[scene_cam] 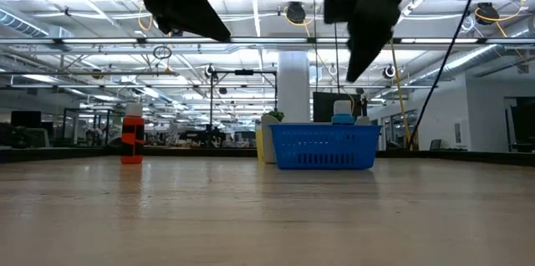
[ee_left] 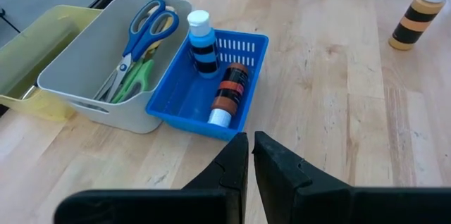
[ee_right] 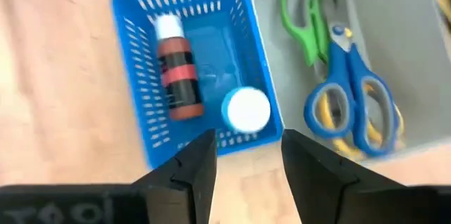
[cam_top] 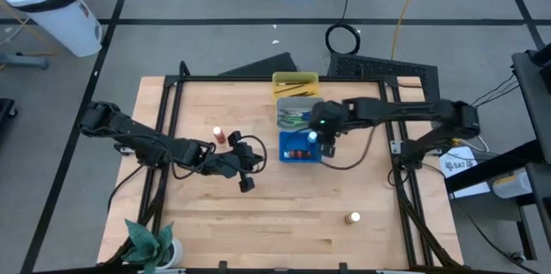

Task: Pick & Place Paint Supplies
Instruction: Put the yellow paint bottle into the blue bin

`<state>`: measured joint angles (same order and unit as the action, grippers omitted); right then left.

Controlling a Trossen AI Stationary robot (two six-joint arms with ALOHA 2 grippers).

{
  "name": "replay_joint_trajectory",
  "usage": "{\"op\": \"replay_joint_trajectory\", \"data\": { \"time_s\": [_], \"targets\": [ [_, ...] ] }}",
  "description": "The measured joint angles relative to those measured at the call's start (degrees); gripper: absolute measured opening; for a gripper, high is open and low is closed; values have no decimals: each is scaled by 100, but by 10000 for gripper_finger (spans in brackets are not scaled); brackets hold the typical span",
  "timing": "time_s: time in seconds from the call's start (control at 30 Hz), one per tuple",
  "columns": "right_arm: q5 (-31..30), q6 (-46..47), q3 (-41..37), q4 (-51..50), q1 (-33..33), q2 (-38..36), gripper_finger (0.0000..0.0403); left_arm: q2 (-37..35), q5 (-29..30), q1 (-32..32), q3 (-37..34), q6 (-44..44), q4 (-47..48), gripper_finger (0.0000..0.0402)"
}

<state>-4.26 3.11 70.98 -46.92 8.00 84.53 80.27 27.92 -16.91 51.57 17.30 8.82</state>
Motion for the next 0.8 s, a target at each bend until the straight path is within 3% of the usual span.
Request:
{"op": "replay_joint_trajectory", "data": {
  "time_s": [0.13,0.23,0.33,0.57,0.67,0.8],
  "targets": [
    [359,687,-3,-221,-193,-622,145,0,0,0,0,7,0,37],
    [988,1044,-199,342,-582,-1156,142,0,0,0,0,85,0,37],
    [1638,1070,-729,2114,-1182,-1705,142,0,0,0,0,93,0,37],
    [3557,622,-2541,7727,-2440,-2251,143,0,0,0,0,171,-2,37],
    [3012,384,-2770,8183,-2912,-2217,154,0,2,0,0,216,-3,37],
    [1649,-175,-2319,6853,-3621,-2097,206,0,2,0,0,210,-2,37]
  ]
}}
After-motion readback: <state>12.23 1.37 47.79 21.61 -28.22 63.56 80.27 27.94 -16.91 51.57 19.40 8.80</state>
